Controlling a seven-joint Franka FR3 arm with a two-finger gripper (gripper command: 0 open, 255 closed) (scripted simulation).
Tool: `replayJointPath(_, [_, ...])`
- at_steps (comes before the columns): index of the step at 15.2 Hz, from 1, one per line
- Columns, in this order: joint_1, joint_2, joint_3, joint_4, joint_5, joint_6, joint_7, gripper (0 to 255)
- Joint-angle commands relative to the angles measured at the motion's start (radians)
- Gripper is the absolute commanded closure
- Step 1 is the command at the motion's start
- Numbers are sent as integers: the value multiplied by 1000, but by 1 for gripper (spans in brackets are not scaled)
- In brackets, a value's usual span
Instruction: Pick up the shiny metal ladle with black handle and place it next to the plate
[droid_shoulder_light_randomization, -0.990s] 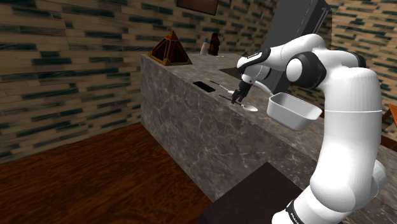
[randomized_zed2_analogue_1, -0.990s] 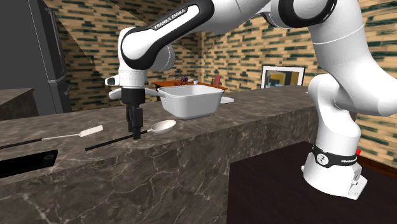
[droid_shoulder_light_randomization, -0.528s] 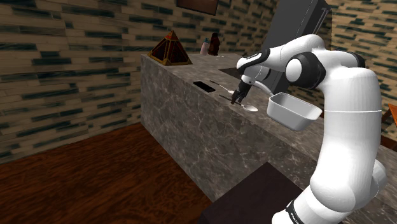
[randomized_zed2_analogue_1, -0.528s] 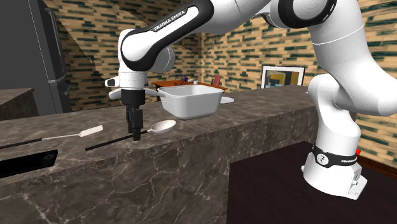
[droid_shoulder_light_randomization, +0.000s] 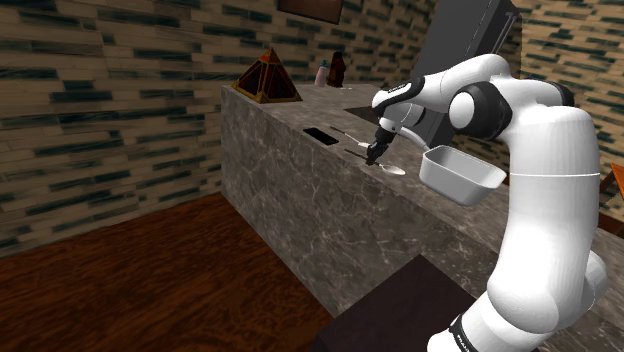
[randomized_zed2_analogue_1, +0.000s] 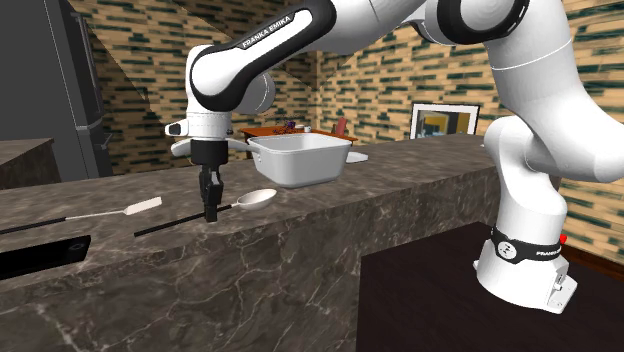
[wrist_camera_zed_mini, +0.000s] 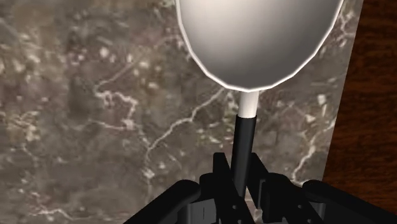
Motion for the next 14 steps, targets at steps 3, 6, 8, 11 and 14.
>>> replayJointPath(3, [2,-5,-1,3,-3,-9,3,255])
replayJointPath(6, [4,-22,-6,19,-13,-40,13,255])
replayJointPath(8, [5,-33,-10,30,-19,-60,19,255])
replayJointPath(11, [6,-47,-14,49,-28,-92,28,255])
replayJointPath(14, [6,-60,-18,70,-37,-125,37,255])
